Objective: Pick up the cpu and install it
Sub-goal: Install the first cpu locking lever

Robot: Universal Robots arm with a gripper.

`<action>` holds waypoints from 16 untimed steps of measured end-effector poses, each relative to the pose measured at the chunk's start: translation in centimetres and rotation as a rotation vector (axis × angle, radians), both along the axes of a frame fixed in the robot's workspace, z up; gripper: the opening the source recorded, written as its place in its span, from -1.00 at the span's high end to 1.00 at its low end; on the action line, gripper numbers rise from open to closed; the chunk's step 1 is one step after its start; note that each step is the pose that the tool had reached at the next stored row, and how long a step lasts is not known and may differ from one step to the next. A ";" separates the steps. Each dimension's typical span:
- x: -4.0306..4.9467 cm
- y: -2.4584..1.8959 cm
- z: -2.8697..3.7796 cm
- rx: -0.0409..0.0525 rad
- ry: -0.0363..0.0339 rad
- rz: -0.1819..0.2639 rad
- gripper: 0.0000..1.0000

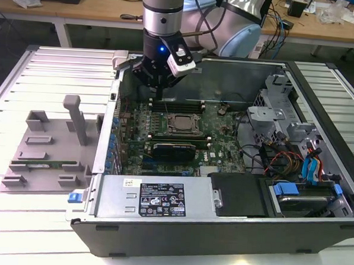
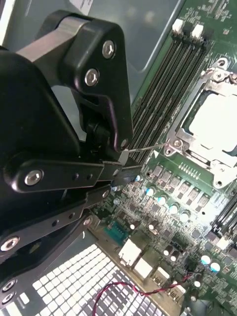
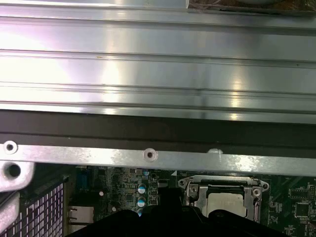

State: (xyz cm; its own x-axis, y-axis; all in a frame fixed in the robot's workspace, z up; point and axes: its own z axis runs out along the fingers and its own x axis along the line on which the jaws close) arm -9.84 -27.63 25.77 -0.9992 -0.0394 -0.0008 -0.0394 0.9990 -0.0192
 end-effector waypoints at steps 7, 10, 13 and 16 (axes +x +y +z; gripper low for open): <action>2.82 0.00 0.00 0.0000 0.0001 0.000 0.79; 4.10 0.00 -0.15 0.0001 0.0008 0.000 0.79; 4.22 0.00 -0.20 0.0000 0.0011 0.000 0.79; 4.33 0.00 -0.29 0.0000 0.0012 0.000 0.79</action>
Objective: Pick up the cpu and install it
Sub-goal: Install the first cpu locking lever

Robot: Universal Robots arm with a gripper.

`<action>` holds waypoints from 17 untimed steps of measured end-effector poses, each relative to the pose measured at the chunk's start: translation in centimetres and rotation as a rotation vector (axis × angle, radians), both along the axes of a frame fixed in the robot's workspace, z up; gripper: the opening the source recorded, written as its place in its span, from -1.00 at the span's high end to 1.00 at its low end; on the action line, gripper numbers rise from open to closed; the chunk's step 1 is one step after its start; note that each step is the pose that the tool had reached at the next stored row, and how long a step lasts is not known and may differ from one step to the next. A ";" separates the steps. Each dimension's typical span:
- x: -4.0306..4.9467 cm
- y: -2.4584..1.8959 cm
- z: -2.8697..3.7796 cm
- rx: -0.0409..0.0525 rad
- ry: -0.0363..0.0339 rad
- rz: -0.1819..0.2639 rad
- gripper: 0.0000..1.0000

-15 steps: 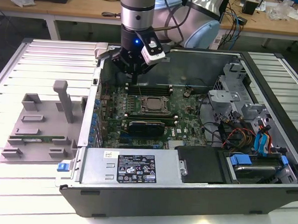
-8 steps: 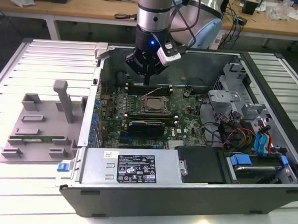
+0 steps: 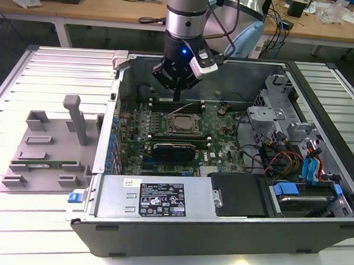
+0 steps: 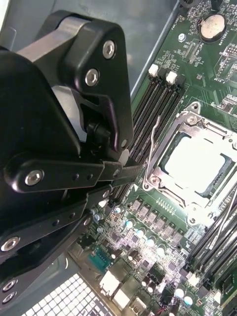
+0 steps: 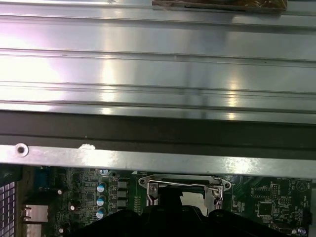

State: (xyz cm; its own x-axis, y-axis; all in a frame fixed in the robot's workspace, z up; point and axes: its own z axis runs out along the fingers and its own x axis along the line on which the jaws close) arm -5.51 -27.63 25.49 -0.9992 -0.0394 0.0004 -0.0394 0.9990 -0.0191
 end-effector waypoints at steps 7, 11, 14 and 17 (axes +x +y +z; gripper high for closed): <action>0.29 0.00 -1.03 0.0000 0.0008 0.000 0.79; 0.30 0.00 -1.73 0.0001 0.0009 0.000 0.79; 0.31 0.14 -2.05 0.0000 0.0009 0.006 0.79; 0.30 0.61 -2.24 0.0000 0.0009 0.025 0.79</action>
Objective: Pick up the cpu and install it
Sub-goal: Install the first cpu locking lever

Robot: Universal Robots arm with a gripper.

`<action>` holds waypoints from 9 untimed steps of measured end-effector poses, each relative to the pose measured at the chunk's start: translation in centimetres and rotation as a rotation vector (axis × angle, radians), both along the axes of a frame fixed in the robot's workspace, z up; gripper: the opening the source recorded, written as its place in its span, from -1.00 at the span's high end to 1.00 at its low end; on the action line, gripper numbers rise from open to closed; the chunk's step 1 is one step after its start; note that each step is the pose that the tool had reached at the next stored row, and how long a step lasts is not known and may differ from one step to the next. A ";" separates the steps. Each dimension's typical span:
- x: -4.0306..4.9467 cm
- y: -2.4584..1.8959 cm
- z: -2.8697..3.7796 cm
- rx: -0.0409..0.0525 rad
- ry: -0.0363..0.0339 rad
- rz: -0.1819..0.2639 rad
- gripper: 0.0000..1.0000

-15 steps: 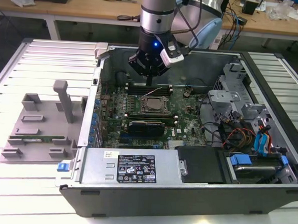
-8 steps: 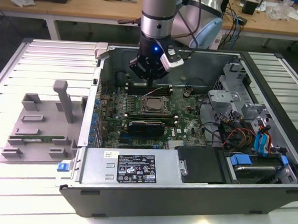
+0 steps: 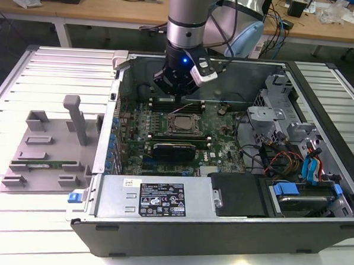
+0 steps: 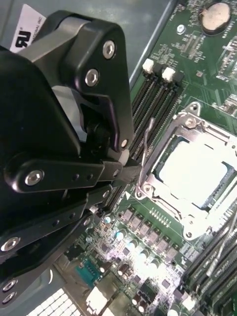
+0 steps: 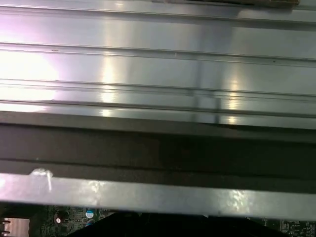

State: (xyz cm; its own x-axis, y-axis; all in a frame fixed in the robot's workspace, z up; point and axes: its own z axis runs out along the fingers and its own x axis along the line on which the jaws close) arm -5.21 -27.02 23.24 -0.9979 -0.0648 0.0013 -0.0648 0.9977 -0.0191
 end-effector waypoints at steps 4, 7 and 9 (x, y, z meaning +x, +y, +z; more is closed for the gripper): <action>0.24 0.18 -0.54 0.0000 0.0000 0.006 0.79; 0.72 0.18 -0.99 0.0000 0.0000 0.005 0.79; 1.01 0.18 -1.28 0.0000 0.0001 0.004 0.79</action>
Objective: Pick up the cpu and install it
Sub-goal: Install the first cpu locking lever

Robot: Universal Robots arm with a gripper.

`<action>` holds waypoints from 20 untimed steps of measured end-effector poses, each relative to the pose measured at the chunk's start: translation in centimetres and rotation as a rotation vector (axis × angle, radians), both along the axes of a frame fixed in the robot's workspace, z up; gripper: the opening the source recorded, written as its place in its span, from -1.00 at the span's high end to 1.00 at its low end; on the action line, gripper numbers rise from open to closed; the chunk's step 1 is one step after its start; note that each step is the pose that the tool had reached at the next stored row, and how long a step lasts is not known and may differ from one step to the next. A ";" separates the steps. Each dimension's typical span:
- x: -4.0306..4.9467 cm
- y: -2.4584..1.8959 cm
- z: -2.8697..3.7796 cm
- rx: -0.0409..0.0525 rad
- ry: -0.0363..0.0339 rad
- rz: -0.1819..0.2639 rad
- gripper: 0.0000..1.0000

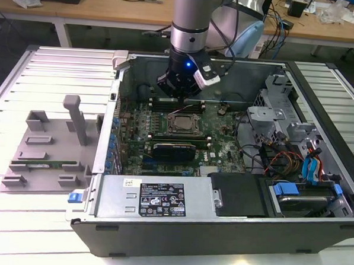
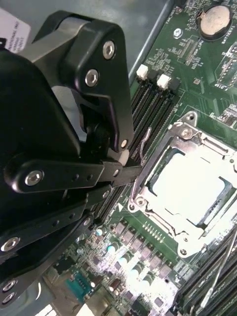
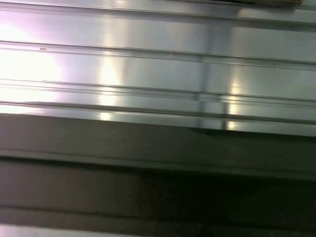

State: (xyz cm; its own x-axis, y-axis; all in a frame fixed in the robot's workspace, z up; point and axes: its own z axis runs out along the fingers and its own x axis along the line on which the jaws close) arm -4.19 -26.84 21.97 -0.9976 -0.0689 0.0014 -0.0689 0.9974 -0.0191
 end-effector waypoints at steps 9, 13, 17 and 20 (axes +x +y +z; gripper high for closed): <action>1.18 -0.03 -1.07 0.0001 0.0002 -0.006 0.79; 1.50 -0.06 -1.36 0.0000 0.0002 -0.007 0.79; 1.85 -0.15 -1.59 -0.0006 0.0006 -0.008 0.79; 2.10 -0.19 -1.78 0.0012 -0.0004 -0.008 0.79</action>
